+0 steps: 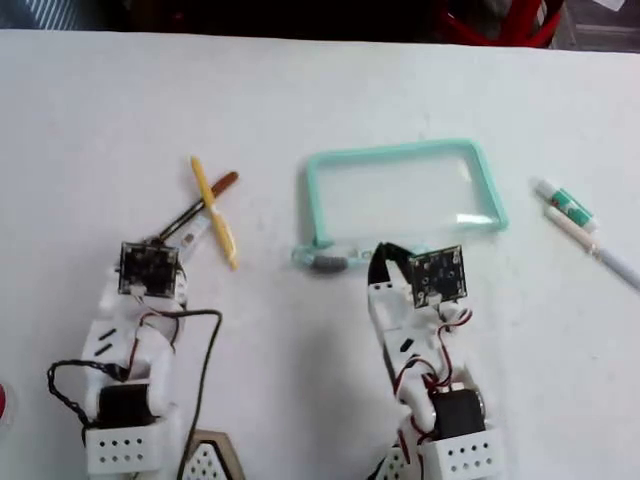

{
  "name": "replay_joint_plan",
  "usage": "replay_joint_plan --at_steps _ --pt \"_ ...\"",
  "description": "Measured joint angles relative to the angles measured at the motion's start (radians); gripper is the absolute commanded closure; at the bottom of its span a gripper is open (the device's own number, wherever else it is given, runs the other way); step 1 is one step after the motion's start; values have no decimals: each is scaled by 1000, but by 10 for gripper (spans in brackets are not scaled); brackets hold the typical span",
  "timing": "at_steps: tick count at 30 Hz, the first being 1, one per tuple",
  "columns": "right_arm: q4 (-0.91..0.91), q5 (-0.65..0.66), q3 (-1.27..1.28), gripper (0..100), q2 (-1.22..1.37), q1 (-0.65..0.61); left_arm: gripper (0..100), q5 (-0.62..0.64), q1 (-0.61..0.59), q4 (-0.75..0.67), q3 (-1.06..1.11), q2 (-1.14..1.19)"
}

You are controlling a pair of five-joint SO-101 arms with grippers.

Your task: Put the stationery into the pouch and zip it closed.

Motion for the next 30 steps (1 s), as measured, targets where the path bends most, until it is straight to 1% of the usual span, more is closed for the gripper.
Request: replay_joint_plan --at_steps 3,5,7,8,10,12,14,16,19,22,26,30 --pt "0 0 0 975 0 -2 972 -77 -5 23 0 0" --pt "0 5 0 933 0 -5 975 -158 -6 29 0 0" --pt "2 69 0 876 0 14 975 -247 -6 29 0 0" --pt "2 127 0 854 0 23 975 -259 -6 29 0 0" --pt "6 265 0 851 0 26 974 -245 2 17 0 0" --pt "49 396 -8 876 0 20 973 -212 9 5 0 0" --pt "110 468 -31 896 0 -23 973 -176 11 3 0 0" --pt "166 503 -83 902 0 -83 973 -157 11 3 2 0" --pt "241 519 -187 886 6 -173 973 -150 11 14 2 0" --pt "310 525 -272 875 87 -219 973 -150 11 25 2 0" --pt "331 571 -359 876 336 -287 976 -150 11 26 2 0" --pt "331 614 -512 875 660 -374 976 -150 11 48 2 0"
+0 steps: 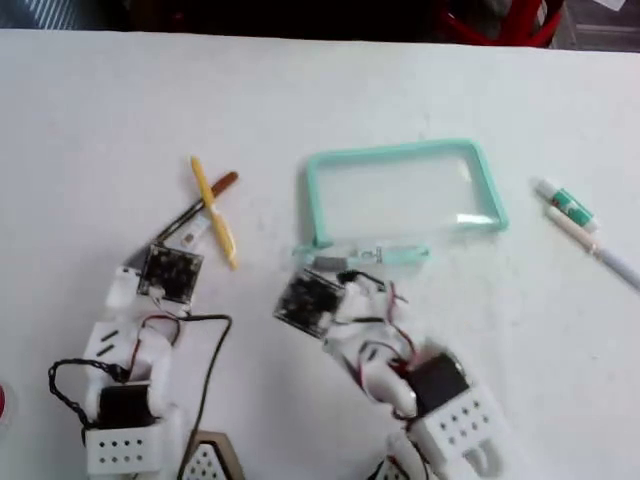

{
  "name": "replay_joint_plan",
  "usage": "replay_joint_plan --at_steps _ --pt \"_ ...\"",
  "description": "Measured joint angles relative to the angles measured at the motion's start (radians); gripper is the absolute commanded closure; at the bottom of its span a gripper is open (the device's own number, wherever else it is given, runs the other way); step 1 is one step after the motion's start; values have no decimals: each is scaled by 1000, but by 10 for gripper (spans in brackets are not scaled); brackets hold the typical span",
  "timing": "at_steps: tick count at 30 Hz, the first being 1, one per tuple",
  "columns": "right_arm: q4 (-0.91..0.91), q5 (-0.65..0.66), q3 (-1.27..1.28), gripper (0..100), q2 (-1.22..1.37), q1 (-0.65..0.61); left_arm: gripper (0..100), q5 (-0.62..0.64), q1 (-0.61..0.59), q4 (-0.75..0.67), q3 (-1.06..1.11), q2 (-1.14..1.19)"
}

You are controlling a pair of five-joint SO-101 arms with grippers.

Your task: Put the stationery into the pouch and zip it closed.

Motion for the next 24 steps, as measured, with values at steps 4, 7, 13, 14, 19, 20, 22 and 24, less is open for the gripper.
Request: replay_joint_plan --at_steps 4,7,13,14,19,20,22,24 --pt "0 20 -252 875 371 -29 976 0 0 5 0 0" --pt "26 49 -450 875 678 -35 976 3 0 6 0 0" --pt "84 138 -661 875 1115 -43 976 3 0 6 0 0" --pt "84 147 -667 875 1132 -43 975 3 0 6 0 0" --pt "84 158 -706 856 1157 -5 973 3 0 6 0 0" --pt "81 158 -706 831 1160 11 973 3 0 6 0 0" --pt "69 163 -706 771 1160 44 973 3 0 6 0 0" --pt "66 164 -706 738 1160 69 973 3 0 6 0 0"
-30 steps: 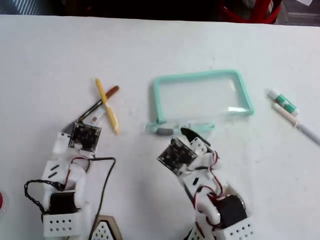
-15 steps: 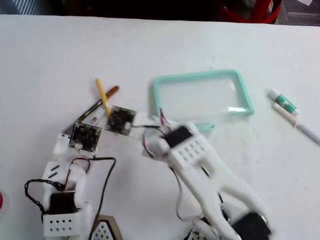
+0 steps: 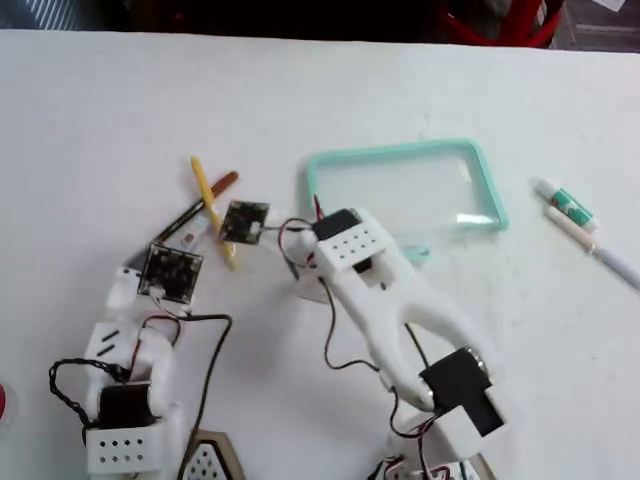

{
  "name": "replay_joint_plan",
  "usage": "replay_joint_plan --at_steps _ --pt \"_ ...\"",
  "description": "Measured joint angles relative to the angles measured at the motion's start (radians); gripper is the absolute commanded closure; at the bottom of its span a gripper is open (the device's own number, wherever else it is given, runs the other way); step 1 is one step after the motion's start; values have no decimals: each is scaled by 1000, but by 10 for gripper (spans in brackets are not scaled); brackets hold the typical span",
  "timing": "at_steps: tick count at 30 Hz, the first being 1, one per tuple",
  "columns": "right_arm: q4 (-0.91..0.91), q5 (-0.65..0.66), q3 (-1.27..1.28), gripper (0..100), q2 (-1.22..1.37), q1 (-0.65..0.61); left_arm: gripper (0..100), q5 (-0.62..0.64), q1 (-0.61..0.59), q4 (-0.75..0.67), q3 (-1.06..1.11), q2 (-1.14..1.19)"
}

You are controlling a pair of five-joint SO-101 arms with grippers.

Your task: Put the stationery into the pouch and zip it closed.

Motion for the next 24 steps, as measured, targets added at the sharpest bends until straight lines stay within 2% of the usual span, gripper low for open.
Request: replay_joint_plan --at_steps 6,16,22,24 --pt "-21 60 0 803 0 5 973 0 0 0 0 0" --pt "-120 68 8 813 143 38 973 0 0 0 0 0" --pt "-129 68 -5 988 153 48 973 0 0 0 0 0" --pt "-129 68 -11 970 153 48 973 0 0 0 0 0"
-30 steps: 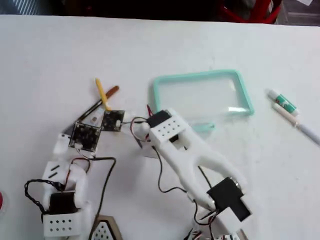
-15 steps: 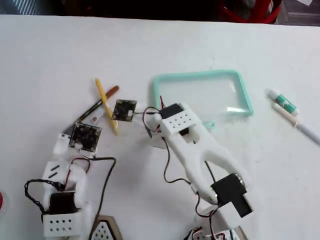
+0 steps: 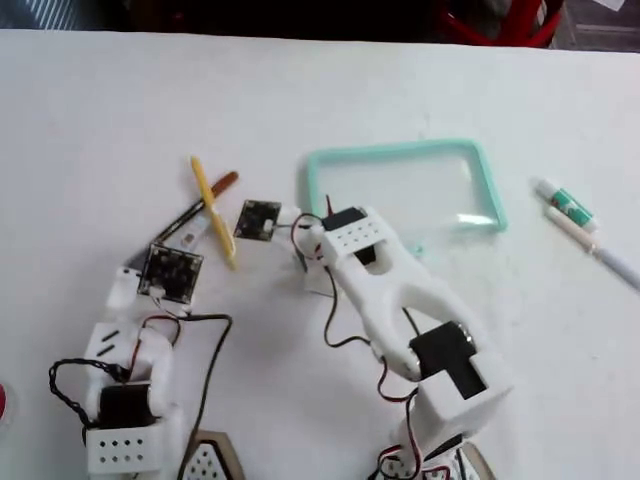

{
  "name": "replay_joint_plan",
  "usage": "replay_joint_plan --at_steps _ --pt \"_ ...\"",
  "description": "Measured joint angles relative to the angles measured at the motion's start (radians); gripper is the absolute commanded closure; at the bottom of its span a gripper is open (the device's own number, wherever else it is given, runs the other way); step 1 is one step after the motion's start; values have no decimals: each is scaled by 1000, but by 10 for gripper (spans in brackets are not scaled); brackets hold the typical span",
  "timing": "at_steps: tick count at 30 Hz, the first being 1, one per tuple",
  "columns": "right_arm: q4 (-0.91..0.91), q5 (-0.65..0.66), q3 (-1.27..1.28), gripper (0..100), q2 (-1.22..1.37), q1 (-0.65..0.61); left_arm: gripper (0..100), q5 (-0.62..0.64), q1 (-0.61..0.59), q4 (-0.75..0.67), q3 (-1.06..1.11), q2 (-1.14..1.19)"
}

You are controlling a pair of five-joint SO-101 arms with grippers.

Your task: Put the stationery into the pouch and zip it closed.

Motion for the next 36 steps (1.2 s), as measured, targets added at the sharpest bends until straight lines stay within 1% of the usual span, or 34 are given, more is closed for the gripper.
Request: replay_joint_plan --at_steps 4,6,7,9,12,13,14,16,17,19,21,24,27,29,34,36 --pt "-9 0 -2 981 0 0 972 0 0 0 0 0" --pt "6 0 -14 981 -20 0 952 0 0 0 0 0" --pt "23 -2 -21 981 -46 0 922 0 0 0 0 0" --pt "66 -37 -49 981 -127 0 831 17 0 0 0 0" --pt "135 -110 -104 981 -292 0 683 132 0 0 0 0" --pt "160 -132 -126 981 -348 0 653 195 0 0 0 0" --pt "184 -150 -150 981 -400 0 644 262 0 0 0 0" --pt "230 -181 -201 981 -499 -2 664 381 0 0 -9 0" --pt "255 -196 -229 981 -540 -2 674 414 11 0 -20 0" --pt "298 -241 -287 981 -598 -2 684 443 60 0 -58 0" --pt "333 -301 -341 981 -634 -2 687 459 143 18 -114 0" --pt "385 -388 -425 981 -658 -2 685 493 301 49 -210 2" --pt "453 -422 -529 981 -663 -2 685 549 425 57 -287 2" --pt "520 -428 -618 981 -663 -2 686 571 442 57 -311 -8" --pt "733 -430 -904 981 -664 0 687 588 385 57 -325 -5" --pt "775 -431 -976 981 -667 11 687 600 388 57 -325 -3"
